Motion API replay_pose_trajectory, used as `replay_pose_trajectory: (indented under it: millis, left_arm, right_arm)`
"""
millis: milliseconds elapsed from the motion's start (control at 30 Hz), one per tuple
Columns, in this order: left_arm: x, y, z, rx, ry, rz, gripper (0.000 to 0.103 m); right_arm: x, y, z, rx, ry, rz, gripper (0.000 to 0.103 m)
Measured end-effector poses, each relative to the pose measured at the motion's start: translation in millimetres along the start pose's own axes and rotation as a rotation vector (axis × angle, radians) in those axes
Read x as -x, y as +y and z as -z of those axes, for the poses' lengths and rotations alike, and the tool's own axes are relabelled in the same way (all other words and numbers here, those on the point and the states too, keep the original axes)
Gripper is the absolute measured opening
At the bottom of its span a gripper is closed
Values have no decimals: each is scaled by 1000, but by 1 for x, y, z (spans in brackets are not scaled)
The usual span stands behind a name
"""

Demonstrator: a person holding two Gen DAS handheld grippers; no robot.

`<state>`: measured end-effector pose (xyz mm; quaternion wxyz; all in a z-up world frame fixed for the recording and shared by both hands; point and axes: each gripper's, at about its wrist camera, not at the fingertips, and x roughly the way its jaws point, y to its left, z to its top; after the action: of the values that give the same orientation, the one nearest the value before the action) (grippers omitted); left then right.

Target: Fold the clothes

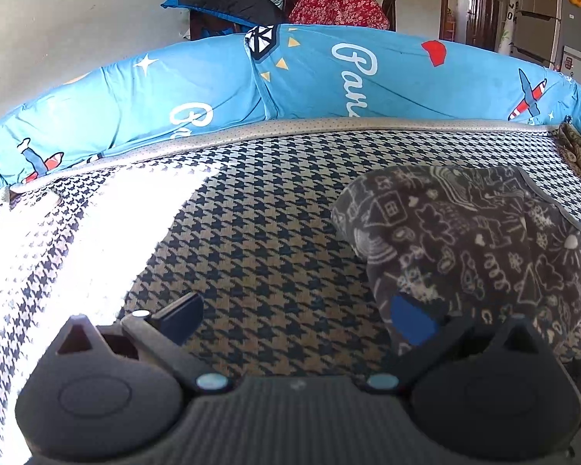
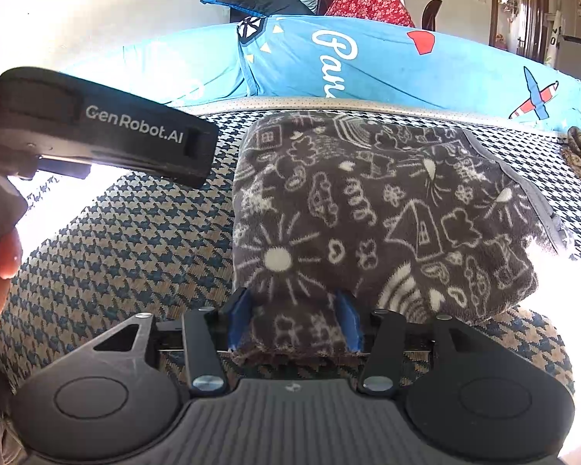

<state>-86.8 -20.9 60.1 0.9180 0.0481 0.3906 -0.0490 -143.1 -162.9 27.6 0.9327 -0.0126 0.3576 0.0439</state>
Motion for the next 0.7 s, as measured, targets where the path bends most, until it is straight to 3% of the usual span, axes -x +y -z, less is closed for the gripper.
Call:
replay_pose_trajectory:
  millis: [267,700]
  left_arm:
    - [2,10,18,8,32,-37,103]
    - [13,15,45,6,57,-39,103]
  right_arm:
    - [1,5,5,33,-12,9,53]
    - [24,3,24,-42,-7,-7,55]
